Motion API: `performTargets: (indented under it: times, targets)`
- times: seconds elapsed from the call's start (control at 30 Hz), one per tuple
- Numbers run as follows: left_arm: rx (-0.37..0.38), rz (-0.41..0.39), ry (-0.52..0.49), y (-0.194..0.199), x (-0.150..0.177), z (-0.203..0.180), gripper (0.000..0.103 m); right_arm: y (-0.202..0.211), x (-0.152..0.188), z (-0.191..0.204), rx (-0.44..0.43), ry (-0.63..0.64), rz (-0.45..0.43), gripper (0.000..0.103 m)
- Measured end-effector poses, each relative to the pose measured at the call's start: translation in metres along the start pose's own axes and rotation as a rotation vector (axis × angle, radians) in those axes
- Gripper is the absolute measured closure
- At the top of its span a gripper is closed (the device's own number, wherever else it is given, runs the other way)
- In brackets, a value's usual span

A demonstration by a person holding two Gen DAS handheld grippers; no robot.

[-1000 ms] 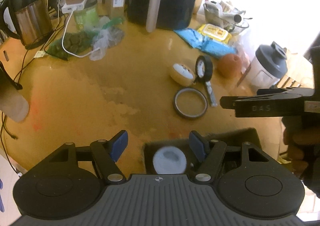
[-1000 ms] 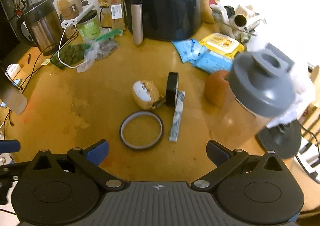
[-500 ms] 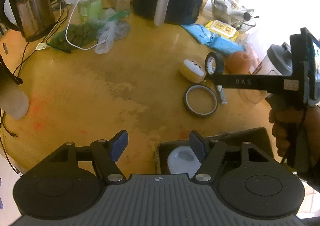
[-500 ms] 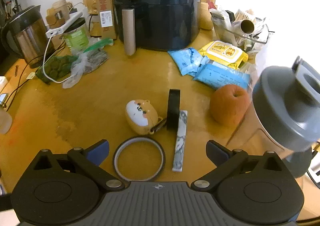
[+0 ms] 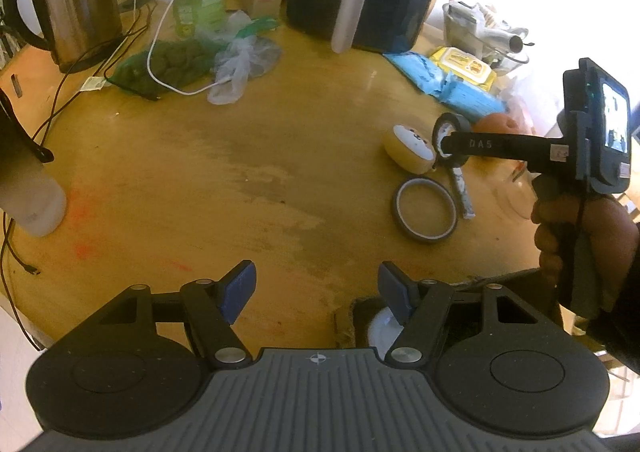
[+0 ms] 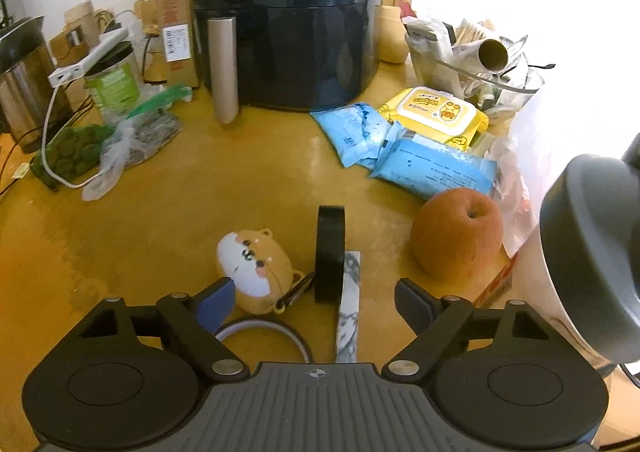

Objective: Organize rigid objects
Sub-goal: 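Move the right tool from the box down onto the black tape roll, then close the right tool on the black tape roll and lift it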

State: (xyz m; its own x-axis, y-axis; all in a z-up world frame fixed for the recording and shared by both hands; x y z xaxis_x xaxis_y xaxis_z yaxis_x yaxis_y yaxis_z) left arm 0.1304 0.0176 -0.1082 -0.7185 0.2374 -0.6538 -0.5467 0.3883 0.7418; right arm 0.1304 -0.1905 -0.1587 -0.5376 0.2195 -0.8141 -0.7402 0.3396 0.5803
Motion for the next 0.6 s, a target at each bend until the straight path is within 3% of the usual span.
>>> performTargets:
  times: [0.17, 0.23, 0.6]
  targets:
    - [-0.005, -0.005, 0.020, -0.001, -0.003, 0.010, 0.036, -0.014, -0.004, -0.003, 0.030, -0.012, -0.006, 0.026]
    - [-0.008, -0.007, 0.027, -0.002, -0.004, 0.013, 0.036, -0.021, -0.005, -0.004, 0.039, -0.014, -0.005, 0.036]
    - [-0.022, -0.020, 0.060, -0.003, -0.009, 0.027, 0.036, -0.046, -0.001, -0.003, 0.062, 0.007, 0.033, 0.065]
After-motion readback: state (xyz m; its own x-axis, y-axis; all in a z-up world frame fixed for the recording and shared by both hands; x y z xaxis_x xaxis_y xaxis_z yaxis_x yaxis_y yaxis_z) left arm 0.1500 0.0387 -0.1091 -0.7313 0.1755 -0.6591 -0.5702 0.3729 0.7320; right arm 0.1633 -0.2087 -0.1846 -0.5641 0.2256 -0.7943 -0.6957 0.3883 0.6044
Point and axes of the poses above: each gripper's, at about its wrist camera, not at the fingertips, and y roughly against the way its jaws point, z to its left, x to its underside, the point moved 5 cm from there along -y, roughly the way its jaws point, and after that the axes turned 13 degrees about -z, right-handed, at the moved point
